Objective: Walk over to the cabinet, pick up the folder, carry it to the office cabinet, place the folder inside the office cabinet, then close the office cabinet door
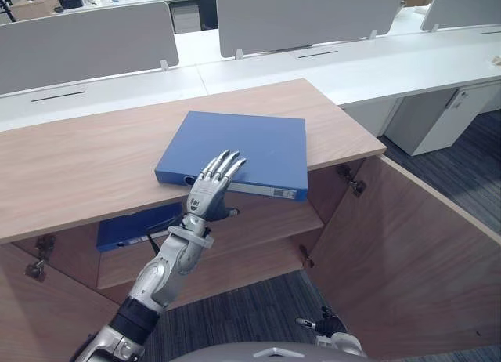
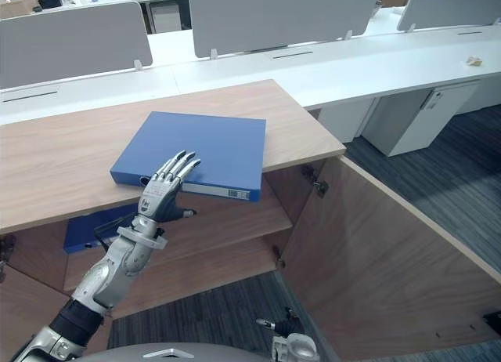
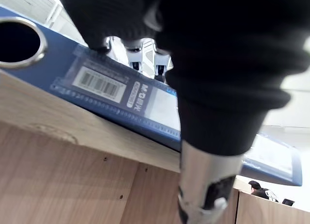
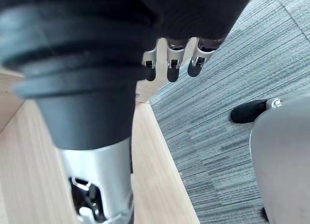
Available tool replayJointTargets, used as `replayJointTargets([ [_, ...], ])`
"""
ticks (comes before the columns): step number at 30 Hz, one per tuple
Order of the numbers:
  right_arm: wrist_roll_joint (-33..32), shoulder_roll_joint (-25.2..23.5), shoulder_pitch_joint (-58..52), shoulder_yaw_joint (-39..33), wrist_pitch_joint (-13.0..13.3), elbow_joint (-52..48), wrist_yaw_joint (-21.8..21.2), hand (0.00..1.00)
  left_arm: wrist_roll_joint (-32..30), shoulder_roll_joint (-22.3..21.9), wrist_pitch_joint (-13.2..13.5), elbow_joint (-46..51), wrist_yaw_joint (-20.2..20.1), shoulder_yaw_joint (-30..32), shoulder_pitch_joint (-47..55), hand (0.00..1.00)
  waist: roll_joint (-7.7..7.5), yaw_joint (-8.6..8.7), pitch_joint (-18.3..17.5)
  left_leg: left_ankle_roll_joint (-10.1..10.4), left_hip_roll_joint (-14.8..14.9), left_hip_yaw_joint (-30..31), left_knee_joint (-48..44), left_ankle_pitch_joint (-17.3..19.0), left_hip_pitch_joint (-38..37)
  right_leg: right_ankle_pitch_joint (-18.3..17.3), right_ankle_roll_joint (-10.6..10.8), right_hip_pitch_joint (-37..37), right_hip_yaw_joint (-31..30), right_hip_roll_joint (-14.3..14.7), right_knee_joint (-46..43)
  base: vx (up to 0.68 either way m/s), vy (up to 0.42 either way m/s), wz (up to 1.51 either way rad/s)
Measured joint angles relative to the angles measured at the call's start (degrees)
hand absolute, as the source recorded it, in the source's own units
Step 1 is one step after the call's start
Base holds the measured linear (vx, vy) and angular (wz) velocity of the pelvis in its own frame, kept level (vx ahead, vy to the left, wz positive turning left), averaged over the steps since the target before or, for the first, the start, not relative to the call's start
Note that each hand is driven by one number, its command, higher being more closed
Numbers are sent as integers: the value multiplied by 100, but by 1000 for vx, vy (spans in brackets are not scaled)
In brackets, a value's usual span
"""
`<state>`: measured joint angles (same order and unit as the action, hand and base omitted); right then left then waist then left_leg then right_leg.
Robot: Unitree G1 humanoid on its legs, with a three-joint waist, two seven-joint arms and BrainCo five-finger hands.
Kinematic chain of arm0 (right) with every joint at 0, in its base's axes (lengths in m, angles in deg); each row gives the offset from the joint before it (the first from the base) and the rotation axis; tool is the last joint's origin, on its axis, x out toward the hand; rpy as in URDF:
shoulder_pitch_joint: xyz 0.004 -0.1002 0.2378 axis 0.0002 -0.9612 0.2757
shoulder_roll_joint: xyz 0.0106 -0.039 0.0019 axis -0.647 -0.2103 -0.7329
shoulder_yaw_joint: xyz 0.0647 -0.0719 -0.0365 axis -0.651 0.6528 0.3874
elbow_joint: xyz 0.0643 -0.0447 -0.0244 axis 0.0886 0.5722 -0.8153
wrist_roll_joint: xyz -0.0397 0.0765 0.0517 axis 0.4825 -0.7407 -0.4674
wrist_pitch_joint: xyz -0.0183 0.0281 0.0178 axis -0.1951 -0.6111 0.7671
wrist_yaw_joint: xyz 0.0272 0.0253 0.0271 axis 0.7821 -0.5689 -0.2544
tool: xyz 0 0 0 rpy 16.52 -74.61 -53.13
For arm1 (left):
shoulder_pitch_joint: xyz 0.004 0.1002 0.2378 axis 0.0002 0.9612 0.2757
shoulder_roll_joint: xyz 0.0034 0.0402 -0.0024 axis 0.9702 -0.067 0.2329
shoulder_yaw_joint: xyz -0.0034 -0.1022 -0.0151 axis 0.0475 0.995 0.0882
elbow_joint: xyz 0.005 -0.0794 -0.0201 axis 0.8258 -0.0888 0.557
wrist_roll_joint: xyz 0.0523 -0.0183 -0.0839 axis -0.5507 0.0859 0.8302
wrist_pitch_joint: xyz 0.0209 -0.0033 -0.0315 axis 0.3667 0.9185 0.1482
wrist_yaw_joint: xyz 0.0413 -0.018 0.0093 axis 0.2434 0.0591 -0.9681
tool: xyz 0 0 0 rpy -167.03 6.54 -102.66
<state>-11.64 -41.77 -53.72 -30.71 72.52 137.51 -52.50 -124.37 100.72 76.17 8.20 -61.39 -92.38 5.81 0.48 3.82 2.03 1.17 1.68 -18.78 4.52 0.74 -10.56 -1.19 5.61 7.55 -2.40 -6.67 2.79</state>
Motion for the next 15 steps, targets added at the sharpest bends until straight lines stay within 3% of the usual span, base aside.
replayJointTargets([
  [1, -31, 9, -2, -4, -3, 2, 2, 0, -1, -11, -9, -5, 17, -10, -31, 0, 7, 8, -4, 0, 0, 0, 0, 1, 17, 17, 4, -3, -2, 1, 14, 14, -44, 0],
  [2, -61, 20, -5, -5, -4, 7, 1, 0, -8, -31, -42, -28, 44, -32, -71, 100, 17, 13, -11, -1, 0, -1, 0, 1, 44, 28, 2, -20, -3, 2, 37, 11, -44, -1],
  [9, -273, 63, -69, -136, -13, 10, -1, 0, -212, -96, -230, -188, 206, -10, -404, 100, 51, 99, -31, -1, 9, -15, 0, 13, 79, 41, -12, -62, -22, 10, 67, -10, -47, -3],
  [15, -475, 117, -140, -178, -10, 6, -3, 0, -224, -113, -216, -345, 275, 19, -731, 100, 86, 166, -64, -1, 14, -36, 1, 27, 147, 119, -17, -94, -35, 11, 180, -38, -52, -2],
])
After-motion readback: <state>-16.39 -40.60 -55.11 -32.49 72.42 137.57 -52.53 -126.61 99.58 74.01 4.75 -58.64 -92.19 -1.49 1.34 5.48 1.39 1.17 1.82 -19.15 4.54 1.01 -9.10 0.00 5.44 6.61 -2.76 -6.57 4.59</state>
